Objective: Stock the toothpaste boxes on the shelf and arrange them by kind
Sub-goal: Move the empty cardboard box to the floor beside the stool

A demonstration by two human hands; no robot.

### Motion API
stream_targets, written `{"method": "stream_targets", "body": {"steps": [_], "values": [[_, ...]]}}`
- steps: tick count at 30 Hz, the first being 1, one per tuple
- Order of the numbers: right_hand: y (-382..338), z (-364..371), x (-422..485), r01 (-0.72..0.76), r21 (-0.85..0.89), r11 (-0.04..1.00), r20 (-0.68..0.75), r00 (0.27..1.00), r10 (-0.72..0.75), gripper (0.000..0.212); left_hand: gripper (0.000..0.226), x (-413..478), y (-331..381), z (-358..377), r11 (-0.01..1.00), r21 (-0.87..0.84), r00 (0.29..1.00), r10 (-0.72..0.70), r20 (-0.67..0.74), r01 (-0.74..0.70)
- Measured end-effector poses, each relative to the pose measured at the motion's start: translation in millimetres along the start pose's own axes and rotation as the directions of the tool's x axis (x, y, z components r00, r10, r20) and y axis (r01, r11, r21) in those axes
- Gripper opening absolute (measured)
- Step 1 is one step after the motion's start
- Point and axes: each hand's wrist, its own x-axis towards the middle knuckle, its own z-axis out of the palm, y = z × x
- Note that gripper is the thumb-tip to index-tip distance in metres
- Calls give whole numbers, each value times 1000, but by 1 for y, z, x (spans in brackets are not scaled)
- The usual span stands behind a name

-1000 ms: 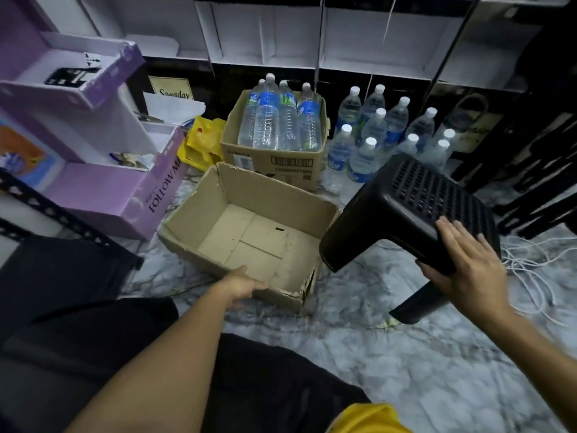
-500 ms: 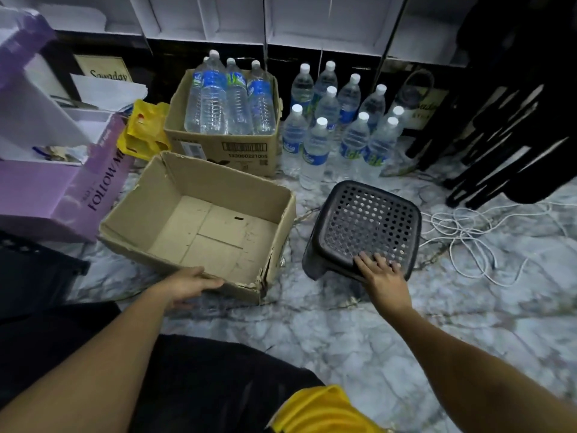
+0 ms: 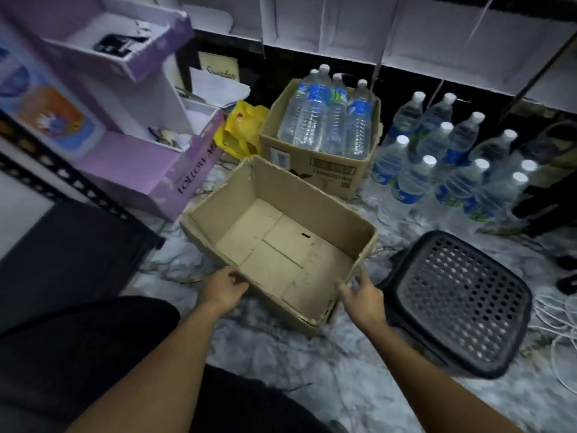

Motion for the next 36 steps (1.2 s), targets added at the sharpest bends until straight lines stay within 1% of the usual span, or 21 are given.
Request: {"method": "stream_targets", "body": {"steps": [1,2,3,6,7,8,11,13,14,17,21,23,25,27,29,32,36], "values": [[-5,8,7,-11,9,1000,26,1000,11,73,38,4,-6,-4,999,-24,999,-23,-45,22],[-7,15,14,-5,-12,1000,32,999,5,73,46,11,-13,-5,997,-68,996,-51,-77,46],[-9,21,20,-6,-43,999,23,1000,6,71,59,18,-20,-7,991,-113,992,-86,-95,75],[-16,29,39,-18,-105,994,-30,999,15,69,102,33,-24,-10,964,-208,978,-188,-84,168],[-21,30,46,-23,-97,995,-27,999,21,68,111,34,-20,-11,955,-233,976,-204,-73,182],[-26,31,53,-20,-85,996,-16,1000,19,66,114,36,-15,-11,949,-256,976,-206,-69,182],[-49,32,72,11,-26,1000,48,999,-9,62,113,50,-5,-11,947,-292,983,-166,-76,138],[-66,34,83,10,59,998,89,996,-15,61,111,61,2,-17,948,-296,983,-150,-106,113],[-74,35,88,9,73,997,104,994,-17,61,111,67,5,-21,944,-311,980,-155,-123,111],[-94,44,105,19,93,995,136,990,-32,61,112,83,9,-36,935,-341,975,-158,-153,98],[-116,63,128,53,111,992,168,983,-71,57,111,107,7,-55,925,-360,973,-180,-143,118],[-127,71,139,36,125,992,199,978,-60,56,112,119,3,-63,924,-360,969,-197,-150,132],[-141,80,150,7,174,985,256,965,-53,57,113,129,-2,-75,921,-362,965,-210,-160,140],[-155,90,160,3,185,983,298,953,-59,52,112,137,-8,-88,920,-370,966,-202,-163,130],[-163,97,170,-4,180,984,303,952,-52,44,114,142,-17,-95,928,-357,974,-171,-145,110],[-163,101,175,-10,171,985,300,953,-42,49,115,145,-25,-96,943,-319,978,-151,-145,99],[-160,99,172,-37,171,985,287,958,-14,59,113,142,-19,-95,945,-309,977,-158,-145,107]]}}
